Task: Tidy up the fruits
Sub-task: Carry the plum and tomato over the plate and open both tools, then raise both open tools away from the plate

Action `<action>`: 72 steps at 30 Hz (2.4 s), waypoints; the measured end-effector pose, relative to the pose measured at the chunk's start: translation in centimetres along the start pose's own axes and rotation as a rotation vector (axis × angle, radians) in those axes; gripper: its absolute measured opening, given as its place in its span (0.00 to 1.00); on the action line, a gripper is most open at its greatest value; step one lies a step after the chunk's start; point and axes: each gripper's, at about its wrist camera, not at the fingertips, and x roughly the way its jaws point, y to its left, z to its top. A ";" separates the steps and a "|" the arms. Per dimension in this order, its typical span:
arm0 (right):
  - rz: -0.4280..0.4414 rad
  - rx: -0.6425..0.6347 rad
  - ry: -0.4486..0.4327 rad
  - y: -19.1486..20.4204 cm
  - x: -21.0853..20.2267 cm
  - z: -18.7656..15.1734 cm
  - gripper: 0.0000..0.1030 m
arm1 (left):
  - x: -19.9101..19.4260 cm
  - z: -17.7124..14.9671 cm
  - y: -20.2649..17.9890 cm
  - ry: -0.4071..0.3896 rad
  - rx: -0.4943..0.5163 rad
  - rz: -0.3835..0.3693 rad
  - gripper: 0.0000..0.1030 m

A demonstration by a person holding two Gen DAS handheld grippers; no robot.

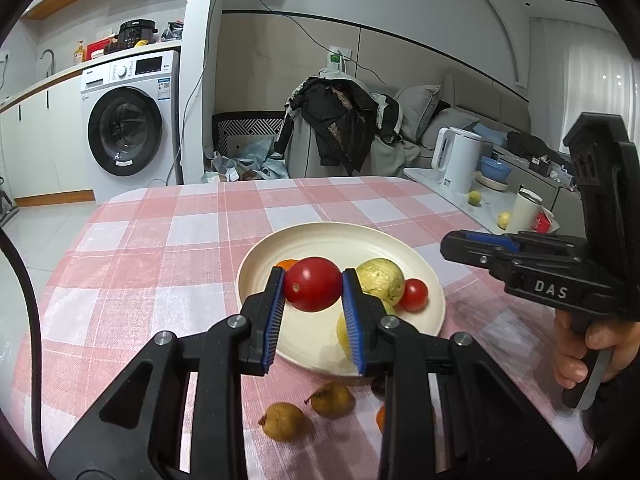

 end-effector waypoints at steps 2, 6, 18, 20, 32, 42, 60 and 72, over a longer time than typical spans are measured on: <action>-0.007 0.010 0.009 -0.2 0.8 0.1 0.23 | 0.6 0.0 0.1 -0.001 0.002 0.010 0.24; -0.016 0.041 0.026 -0.7 2.3 0.2 0.23 | 1.3 0.0 0.2 -0.009 0.006 0.024 0.24; -0.037 0.090 0.065 -1.9 5.0 0.5 0.23 | 2.8 0.1 0.7 -0.004 -0.009 0.037 0.24; -0.041 0.090 0.074 -1.9 5.3 0.5 0.23 | 3.2 0.2 0.7 0.009 -0.007 0.030 0.24; -0.023 0.105 0.066 -2.1 4.8 0.4 0.47 | 2.8 0.0 0.5 0.005 0.006 0.038 0.27; -0.014 0.081 0.038 -1.8 0.1 -0.2 0.99 | -3.1 -0.2 0.8 -0.074 0.002 0.057 0.94; 0.043 -0.043 0.126 3.5 -2.9 -2.9 1.00 | -10.0 -2.5 0.8 -0.072 0.003 0.110 1.00; 0.034 -0.102 0.200 5.4 -0.9 -4.5 1.00 | -9.0 -3.0 1.0 -0.035 -0.010 0.100 1.00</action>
